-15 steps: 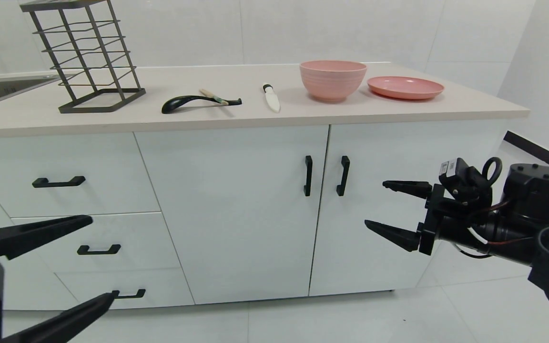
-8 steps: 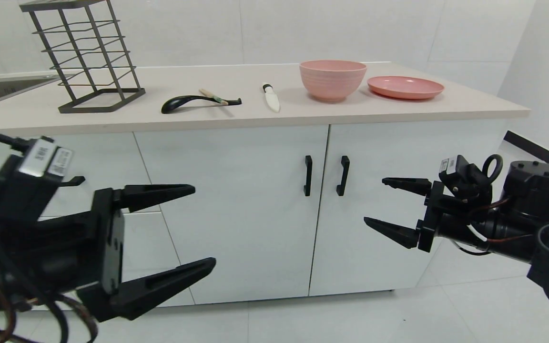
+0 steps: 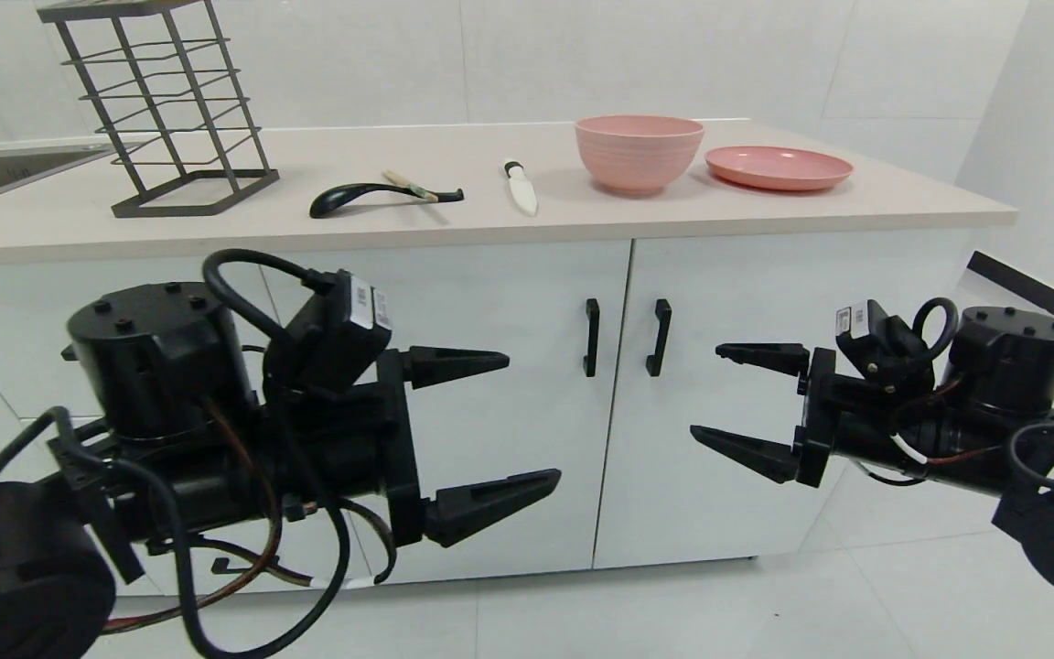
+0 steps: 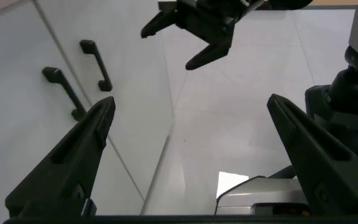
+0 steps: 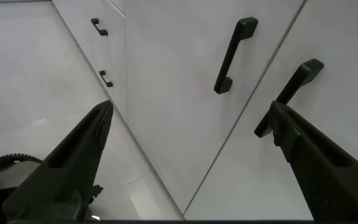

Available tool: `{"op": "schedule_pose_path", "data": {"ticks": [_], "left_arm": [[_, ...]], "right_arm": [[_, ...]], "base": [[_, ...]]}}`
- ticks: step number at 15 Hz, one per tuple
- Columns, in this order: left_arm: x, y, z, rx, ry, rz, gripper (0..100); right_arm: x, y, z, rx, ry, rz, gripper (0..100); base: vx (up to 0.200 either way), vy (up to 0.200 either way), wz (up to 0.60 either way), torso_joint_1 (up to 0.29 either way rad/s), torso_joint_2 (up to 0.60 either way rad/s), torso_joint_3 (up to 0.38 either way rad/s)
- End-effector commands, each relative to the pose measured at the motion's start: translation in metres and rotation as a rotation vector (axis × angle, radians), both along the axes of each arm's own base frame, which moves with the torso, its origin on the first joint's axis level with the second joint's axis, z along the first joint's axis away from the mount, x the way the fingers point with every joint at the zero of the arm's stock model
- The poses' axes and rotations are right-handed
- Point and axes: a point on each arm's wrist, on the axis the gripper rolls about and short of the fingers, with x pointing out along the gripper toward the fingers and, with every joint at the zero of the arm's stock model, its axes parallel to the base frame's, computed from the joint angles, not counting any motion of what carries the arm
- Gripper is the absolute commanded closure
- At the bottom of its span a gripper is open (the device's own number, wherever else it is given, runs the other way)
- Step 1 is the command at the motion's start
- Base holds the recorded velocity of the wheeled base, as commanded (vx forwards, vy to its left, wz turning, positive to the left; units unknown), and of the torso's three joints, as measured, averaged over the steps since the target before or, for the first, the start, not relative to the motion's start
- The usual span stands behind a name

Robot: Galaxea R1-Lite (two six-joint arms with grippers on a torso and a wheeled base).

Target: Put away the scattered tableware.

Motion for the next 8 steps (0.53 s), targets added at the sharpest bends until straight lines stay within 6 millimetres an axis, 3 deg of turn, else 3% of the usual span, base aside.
{"op": "schedule_pose_path", "data": {"ticks": [1, 8], "left_arm": [[0.01, -0.02, -0.009, 0.011, 0.015, -0.034, 0], [0.038, -0.05, -0.037, 0.021, 0.027, -0.024, 0]], "right_arm": [[0.008, 0.001, -0.007, -0.001, 0.016, 0.008, 0], [0.02, 0.001, -0.027, -0.007, 0.058, 0.017, 0]], "base": [[0.0, 0.0, 0.0, 0.0, 0.0, 0.0], [0.0, 0.0, 0.0, 0.0, 0.0, 0.0]]}}
